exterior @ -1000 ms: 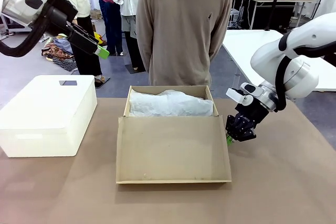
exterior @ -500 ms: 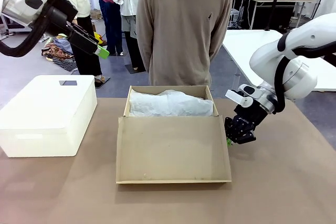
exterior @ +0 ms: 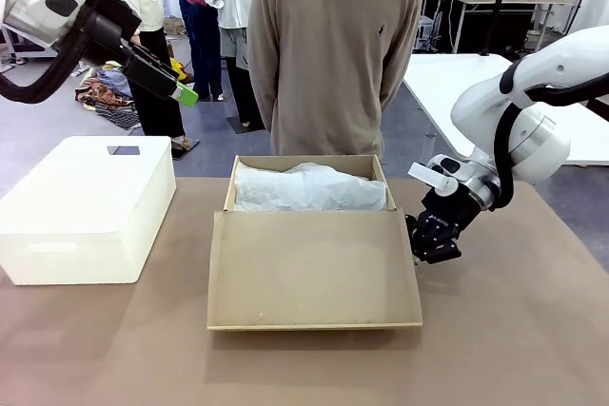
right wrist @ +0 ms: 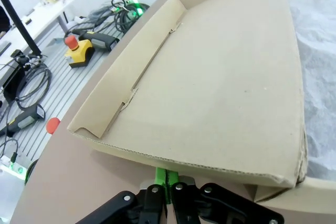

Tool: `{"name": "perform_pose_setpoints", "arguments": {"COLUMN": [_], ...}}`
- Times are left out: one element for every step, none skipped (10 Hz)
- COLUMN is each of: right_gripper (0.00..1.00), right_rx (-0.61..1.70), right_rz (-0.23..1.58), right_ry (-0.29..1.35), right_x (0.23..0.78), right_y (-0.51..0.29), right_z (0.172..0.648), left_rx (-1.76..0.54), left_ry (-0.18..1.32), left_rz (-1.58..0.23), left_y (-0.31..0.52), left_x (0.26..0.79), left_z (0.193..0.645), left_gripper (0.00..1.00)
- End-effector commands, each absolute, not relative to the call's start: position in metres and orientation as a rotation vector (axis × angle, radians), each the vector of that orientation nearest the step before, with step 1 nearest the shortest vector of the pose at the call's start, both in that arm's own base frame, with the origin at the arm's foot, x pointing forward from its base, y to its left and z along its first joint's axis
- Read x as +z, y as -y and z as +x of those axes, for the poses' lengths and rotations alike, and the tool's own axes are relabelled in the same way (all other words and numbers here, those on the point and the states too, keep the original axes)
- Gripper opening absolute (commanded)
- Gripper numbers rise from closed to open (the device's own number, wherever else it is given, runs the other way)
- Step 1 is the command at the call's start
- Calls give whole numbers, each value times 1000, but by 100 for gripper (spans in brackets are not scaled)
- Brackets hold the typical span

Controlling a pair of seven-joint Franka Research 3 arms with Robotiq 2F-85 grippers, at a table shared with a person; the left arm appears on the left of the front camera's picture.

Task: Pack the shoes into the box.
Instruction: Close the Shoes Box.

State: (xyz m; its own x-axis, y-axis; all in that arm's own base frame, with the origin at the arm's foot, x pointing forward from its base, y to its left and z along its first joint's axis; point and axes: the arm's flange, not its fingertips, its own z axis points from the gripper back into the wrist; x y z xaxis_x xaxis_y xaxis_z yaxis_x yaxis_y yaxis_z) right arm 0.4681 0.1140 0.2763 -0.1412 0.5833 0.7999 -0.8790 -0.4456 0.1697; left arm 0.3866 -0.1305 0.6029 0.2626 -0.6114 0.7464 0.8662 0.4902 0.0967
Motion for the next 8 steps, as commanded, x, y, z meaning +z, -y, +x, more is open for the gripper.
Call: {"name": "perform_pose_setpoints", "arguments": {"right_gripper": [0, 0, 0, 0, 0, 0, 0, 0], "right_rx": [1783, 1776, 1769, 1752, 1740, 1729, 1717, 1705], "right_rz": [1101, 1122, 1137, 1161, 1175, 1210, 1221, 1224], "right_ry": [495, 505, 514, 532, 558, 591, 622, 644], "right_x": [283, 286, 289, 292, 293, 295, 298, 301], "right_y": [-110, -109, -107, -107, -107, -107, -106, -106], "right_z": [470, 468, 465, 463, 461, 460, 458, 456], "left_rx": [-1048, -1048, -1048, -1048, -1048, -1048, -1048, -1048], "left_ry": [830, 830, 830, 830, 830, 830, 830, 830], "left_rz": [-383, -383, -383, -383, -383, -383, -383, -383], "left_y": [128, 128, 128, 128, 128, 128, 128, 128], "left_x": [599, 599, 599, 599, 599, 599, 599, 599], "left_z": [387, 387, 387, 387, 387, 387, 387, 387], "left_gripper": [100, 100, 100, 100, 100, 100, 100, 100]}}
